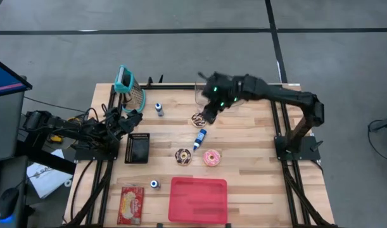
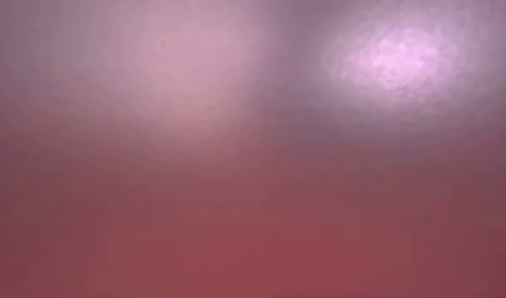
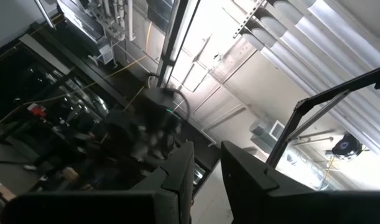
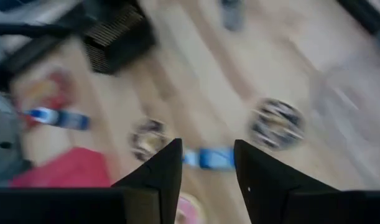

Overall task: Pick & Place Food Item
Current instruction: Put the top left blue food coloring bottle into the transparent bin

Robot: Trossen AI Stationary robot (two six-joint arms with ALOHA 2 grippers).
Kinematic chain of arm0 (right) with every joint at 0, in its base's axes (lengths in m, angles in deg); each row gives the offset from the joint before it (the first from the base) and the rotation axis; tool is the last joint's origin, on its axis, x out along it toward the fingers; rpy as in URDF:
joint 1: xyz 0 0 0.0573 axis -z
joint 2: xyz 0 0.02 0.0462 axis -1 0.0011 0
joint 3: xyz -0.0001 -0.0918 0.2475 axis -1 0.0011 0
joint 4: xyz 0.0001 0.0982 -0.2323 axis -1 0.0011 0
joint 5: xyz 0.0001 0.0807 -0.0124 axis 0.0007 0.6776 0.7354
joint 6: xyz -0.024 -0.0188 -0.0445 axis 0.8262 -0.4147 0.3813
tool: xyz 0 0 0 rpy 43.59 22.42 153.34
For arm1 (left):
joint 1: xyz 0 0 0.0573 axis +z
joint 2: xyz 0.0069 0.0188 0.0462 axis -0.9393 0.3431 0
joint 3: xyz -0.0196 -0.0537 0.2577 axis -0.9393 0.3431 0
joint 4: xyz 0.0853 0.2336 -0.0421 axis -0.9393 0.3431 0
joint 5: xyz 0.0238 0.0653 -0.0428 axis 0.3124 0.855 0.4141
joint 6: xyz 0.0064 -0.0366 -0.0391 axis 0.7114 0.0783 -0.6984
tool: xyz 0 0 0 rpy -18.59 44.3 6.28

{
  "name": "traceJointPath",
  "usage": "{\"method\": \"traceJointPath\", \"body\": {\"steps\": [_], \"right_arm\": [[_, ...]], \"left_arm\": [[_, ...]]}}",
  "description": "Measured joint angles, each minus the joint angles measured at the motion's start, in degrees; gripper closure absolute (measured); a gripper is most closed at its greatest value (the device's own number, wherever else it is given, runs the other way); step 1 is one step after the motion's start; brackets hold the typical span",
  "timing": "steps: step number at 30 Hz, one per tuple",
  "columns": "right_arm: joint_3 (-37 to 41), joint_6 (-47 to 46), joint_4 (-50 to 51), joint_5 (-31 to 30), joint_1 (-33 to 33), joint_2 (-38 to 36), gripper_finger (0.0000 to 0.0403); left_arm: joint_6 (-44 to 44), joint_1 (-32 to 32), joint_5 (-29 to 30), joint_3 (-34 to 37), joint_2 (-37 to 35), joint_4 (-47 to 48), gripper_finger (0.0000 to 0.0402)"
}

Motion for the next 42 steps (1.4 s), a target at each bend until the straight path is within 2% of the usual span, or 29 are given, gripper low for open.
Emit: {"method": "traceJointPath", "body": {"steps": [4, 7, 9, 12, 15, 17, 20, 22, 24, 27, 35, 42], "right_arm": [[0.0, -3.9, -0.8, -4.0, -4.3, 0.2, 0.0266], [0.1, -5.8, 0.4, -6.2, -5.9, -0.5, 0.0266], [0.1, -7.4, 0.4, -7.0, -6.6, -1.6, 0.0267], [0.0, -9.2, 1.3, -9.5, -7.6, -3.0, 0.0266], [0.0, -10.6, 2.4, -11.5, -8.3, -4.3, 0.0266], [0.0, -11.4, 3.6, -12.8, -8.5, -5.6, 0.0266], [0.0, -12.3, 4.8, -15.0, -8.5, -6.9, 0.0265], [0.0, -13.1, 5.0, -16.4, -8.2, -7.6, 0.0264], [0.0, -13.7, 4.9, -17.4, -7.5, -8.5, 0.0264], [0.0, -13.8, 4.9, -18.2, -6.4, -9.6, 0.0264], [0.0, -14.8, 4.8, -18.3, -5.2, -12.0, 0.0265], [0.0, -14.8, 4.9, -19.4, -5.2, -12.7, 0.0266]], "left_arm": [[-2.1, 0.0, -0.6, -0.2, 0.0, 0.8, 0.0325], [-2.4, 0.0, -1.5, -3.8, 0.0, 10.1, 0.0325], [-0.7, 0.0, -2.7, -8.8, 0.0, 23.2, 0.0325], [4.4, 0.0, -3.2, -20.4, 0.5, 52.1, 0.0325], [9.2, 0.0, 5.6, -34.2, 3.2, 85.1, 0.0325], [11.2, 0.8, 12.3, -43.0, 6.3, 103.4, 0.0325], [12.6, 4.7, 14.6, -52.8, 11.5, 122.7, 0.0325], [12.3, 9.4, 11.2, -57.1, 15.4, 130.5, 0.0321], [12.7, 15.0, 4.8, -59.6, 19.5, 135.9, 0.0309], [14.0, 22.7, -3.6, -62.4, 25.7, 137.6, 0.0275], [15.2, 32.1, -7.2, -67.9, 39.1, 137.1, 0.0176], [15.2, 35.7, -8.3, -67.9, 45.7, 136.9, 0.0147]]}}
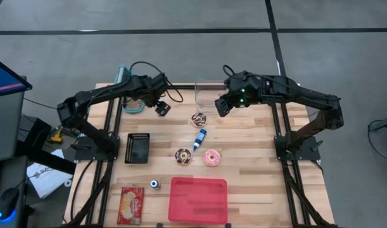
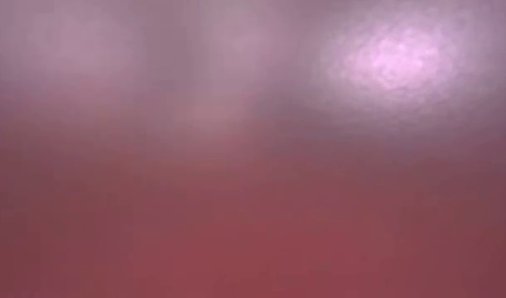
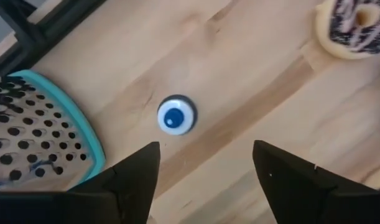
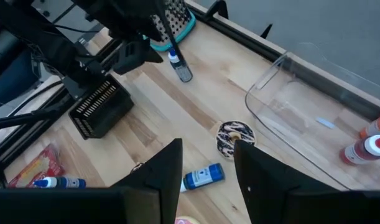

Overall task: Pick & Place Food Item
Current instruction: Put the top left blue food coloring bottle into the transparent bin

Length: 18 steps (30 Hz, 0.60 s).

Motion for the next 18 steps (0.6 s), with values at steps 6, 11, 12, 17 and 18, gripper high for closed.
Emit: {"method": "traceJointPath", "body": {"steps": [6, 11, 12, 17, 18], "right_arm": [[0.0, 0.1, 0.1, 0.0, 0.0, 0.0, 0.0266], [0.0, 0.2, 0.1, 0.0, 0.0, 0.0, 0.0266], [0.0, 0.2, 0.1, 0.0, 0.0, 0.0, 0.0266], [0.0, 0.5, 0.1, 0.0, -0.2, 0.0, 0.0266], [0.0, 0.7, 0.1, 0.0, -0.2, 0.0, 0.0266]], "left_arm": [[-0.1, 0.5, 0.0, 0.0, 2.2, -2.5, 0.0153], [-0.1, 0.8, 0.0, 0.6, 3.2, -6.2, 0.0155], [-0.1, 1.0, 0.1, 1.1, 3.2, -6.4, 0.0155], [-1.1, 2.8, 0.4, 3.6, 3.1, -6.1, 0.0155], [-1.1, 3.1, 0.4, 4.0, 3.1, -6.2, 0.0155]]}}
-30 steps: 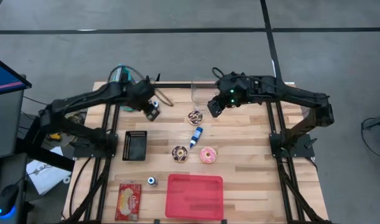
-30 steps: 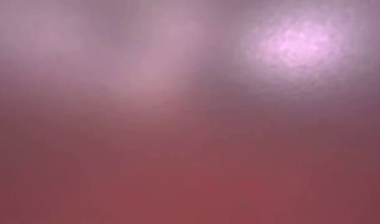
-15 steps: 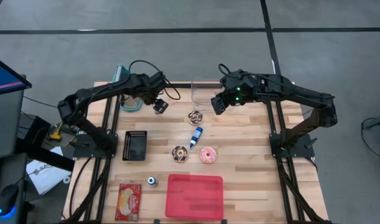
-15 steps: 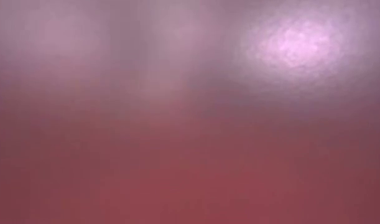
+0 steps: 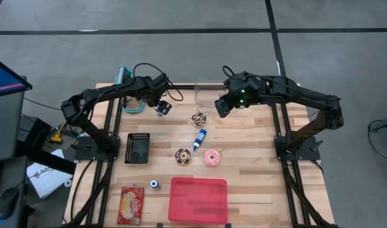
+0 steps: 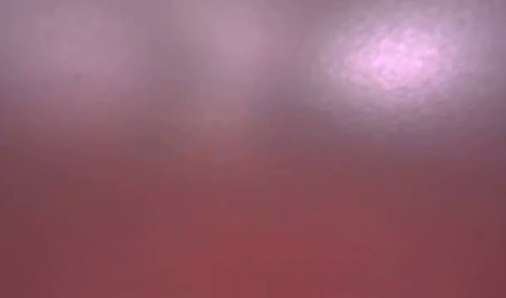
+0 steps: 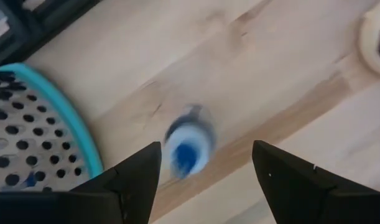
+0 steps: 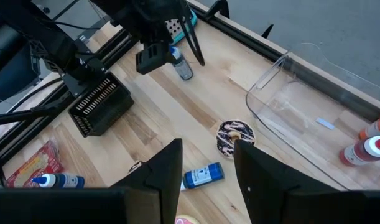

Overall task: Pick & Place Food Item
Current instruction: Put the top left blue food coloring bottle into the transparent bin

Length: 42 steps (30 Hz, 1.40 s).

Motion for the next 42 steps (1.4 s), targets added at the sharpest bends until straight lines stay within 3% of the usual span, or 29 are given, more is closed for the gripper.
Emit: {"method": "traceJointPath", "body": {"steps": [17, 31, 42], "right_arm": [[0.0, 0.8, 0.0, 0.0, 0.0, 0.0, 0.0266], [0.0, 0.5, 0.0, 0.0, -0.5, 0.0, 0.0267], [0.0, -0.1, 0.0, 0.0, -1.1, -0.2, 0.0267]], "left_arm": [[-0.8, 0.5, -0.7, 3.3, -0.1, -4.3, 0.0156], [-0.9, 1.7, -0.7, 3.3, -0.1, -5.1, 0.0196], [-0.4, 2.4, -1.0, 3.3, -0.1, -5.4, 0.0202]]}}
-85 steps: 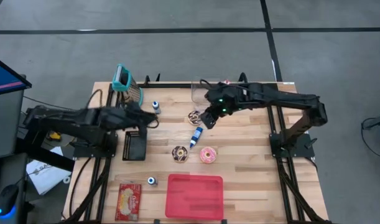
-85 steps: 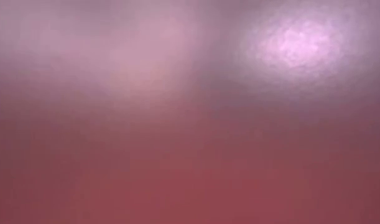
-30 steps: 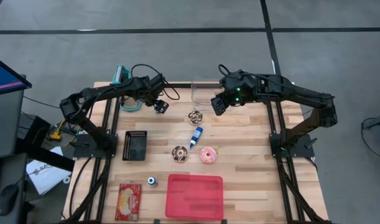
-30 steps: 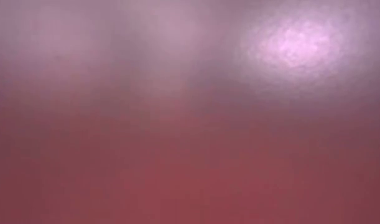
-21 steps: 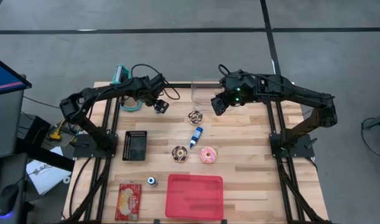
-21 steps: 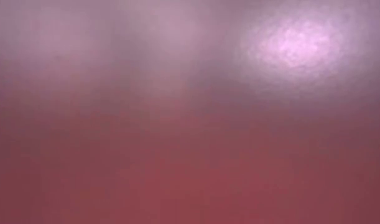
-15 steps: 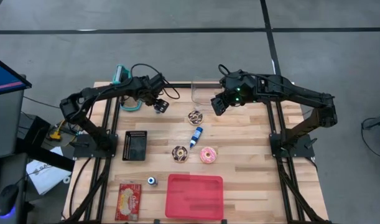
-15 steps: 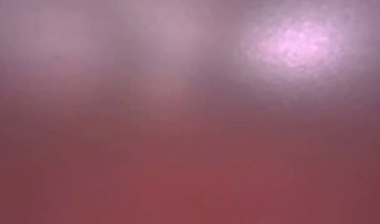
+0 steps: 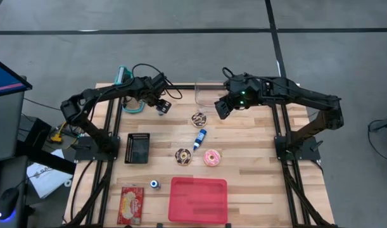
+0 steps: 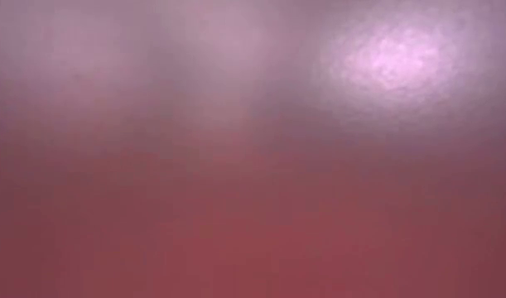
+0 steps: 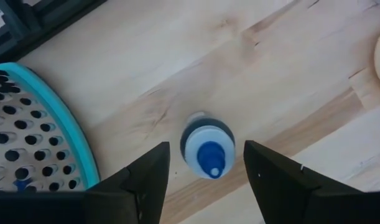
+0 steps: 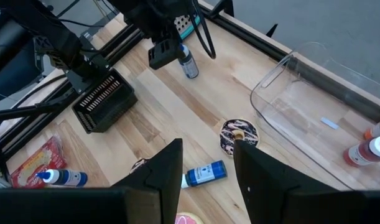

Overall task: Pick & Place Food Item
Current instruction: Put the top left blue food coloring bottle into the transparent bin

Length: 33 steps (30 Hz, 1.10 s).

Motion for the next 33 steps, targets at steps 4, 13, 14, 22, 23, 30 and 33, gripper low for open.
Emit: {"method": "traceJointPath", "body": {"steps": [4, 13, 14, 22, 23, 30, 33], "right_arm": [[0.0, 0.0, -0.4, 0.0, 0.0, -0.7, 0.0267], [0.0, 0.0, -1.5, -2.2, 0.0, -3.0, 0.0267], [0.0, 0.0, -1.4, -2.7, 0.0, -3.2, 0.0267], [0.0, -0.2, -1.0, -3.2, 0.0, -4.1, 0.0267], [0.0, -0.2, -0.8, -3.2, 0.0, -4.1, 0.0267], [0.0, -0.5, -0.1, -3.3, 0.1, -4.2, 0.0267], [0.0, -0.6, 0.1, -3.2, 0.1, -4.2, 0.0267]], "left_arm": [[0.1, 0.0, -0.6, 0.0, 0.0, -0.5, 0.0202], [-0.5, 0.0, -2.4, 4.6, 0.0, -2.7, 0.0202], [-0.8, 0.0, -2.7, 5.2, 0.0, -3.0, 0.0202], [-1.5, 0.0, -2.7, 6.3, 0.0, -5.9, 0.0202], [-1.5, 0.0, -2.7, 6.3, 0.0, -6.2, 0.0202], [-1.5, 0.0, -2.7, 6.3, 0.0, -8.1, 0.0202], [-1.5, 0.0, -2.6, 6.3, 0.0, -8.6, 0.0202]]}}
